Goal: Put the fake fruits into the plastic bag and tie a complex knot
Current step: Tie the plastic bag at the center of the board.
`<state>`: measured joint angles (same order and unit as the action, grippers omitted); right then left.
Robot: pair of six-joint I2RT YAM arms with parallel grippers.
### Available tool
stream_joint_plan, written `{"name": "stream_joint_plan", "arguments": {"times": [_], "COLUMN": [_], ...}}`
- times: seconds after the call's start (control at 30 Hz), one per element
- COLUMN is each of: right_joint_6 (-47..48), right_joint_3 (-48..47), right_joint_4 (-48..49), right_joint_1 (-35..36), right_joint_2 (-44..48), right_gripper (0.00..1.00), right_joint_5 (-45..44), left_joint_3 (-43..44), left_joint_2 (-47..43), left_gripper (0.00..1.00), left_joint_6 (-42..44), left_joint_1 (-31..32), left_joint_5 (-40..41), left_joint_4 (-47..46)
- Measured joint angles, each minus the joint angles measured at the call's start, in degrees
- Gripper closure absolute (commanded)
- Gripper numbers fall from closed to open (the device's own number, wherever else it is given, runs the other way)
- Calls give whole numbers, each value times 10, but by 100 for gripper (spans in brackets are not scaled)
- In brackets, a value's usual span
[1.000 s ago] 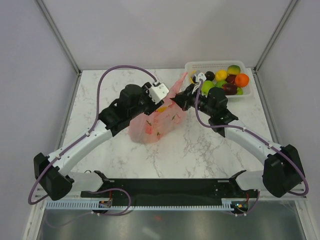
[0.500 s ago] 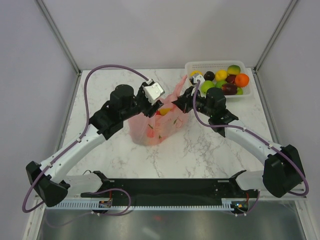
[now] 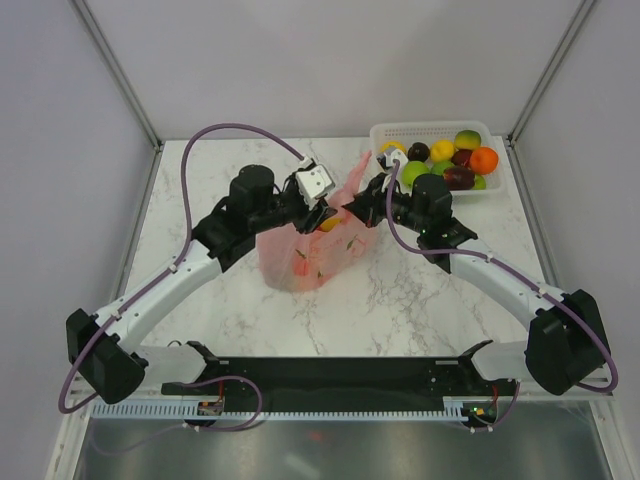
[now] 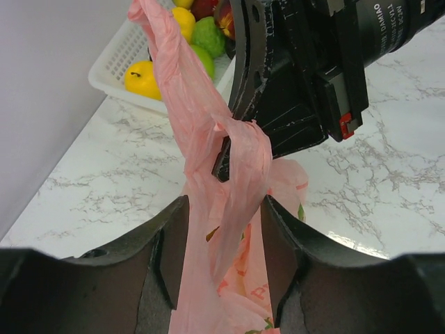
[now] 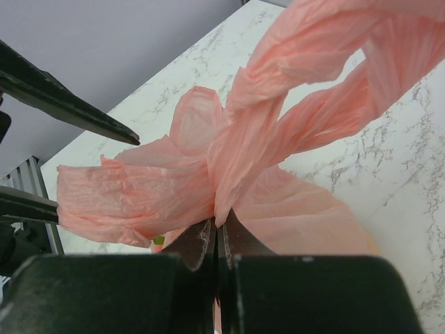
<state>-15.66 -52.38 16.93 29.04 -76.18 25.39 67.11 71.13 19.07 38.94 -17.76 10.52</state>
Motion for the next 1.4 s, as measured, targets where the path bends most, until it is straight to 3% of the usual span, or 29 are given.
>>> {"name": "stream_joint_plan", "arguments": {"times": [0.07, 0.1, 0.17, 0.27, 0.53, 0.57, 0.7, 0.9, 0.93, 1.07, 1.1, 1.4], "right_joint_6": [0, 0, 0, 4, 19, 20, 25, 33, 35, 51, 53, 65], "right_joint_3": [0, 0, 0, 0, -2, -2, -2, -2, -2, -2, -2, -12], "right_joint_4": [0, 0, -1, -2, -7, -7, -6, 0, 0, -10, -11, -12], "right_joint_1": [0, 0, 0, 0, 0, 0, 0, -2, -3, -12, -11, -3], "right_joint_2": [0, 0, 0, 0, 0, 0, 0, -4, -5, -5, -5, -8], "right_gripper": [100, 100, 100, 100, 77, 70, 65, 48, 44, 7, 3, 2], "right_joint_5": [3, 4, 7, 14, 45, 48, 52, 57, 57, 53, 61, 116], "left_joint_3": [0, 0, 0, 0, 0, 0, 0, 0, 0, 1, 1, 1], "left_joint_2": [8, 12, 20, 32, 43, 43, 43, 43, 43, 42, 43, 46], "left_gripper": [60, 81, 98, 98, 98, 98, 98, 98, 98, 98, 98, 98], "left_joint_6": [-3, -5, -10, -10, -10, -10, -10, -10, -10, -9, -9, -5], "left_joint_1": [-3, -3, -3, -3, -3, -3, -3, -3, -3, -3, -4, -3], "left_joint_5": [-8, -10, -14, -16, -17, -17, -17, -15, -14, -9, -7, 3], "left_joint_4": [-3, -4, -6, -8, -2, 0, 2, 5, 6, 16, 16, 31]}}
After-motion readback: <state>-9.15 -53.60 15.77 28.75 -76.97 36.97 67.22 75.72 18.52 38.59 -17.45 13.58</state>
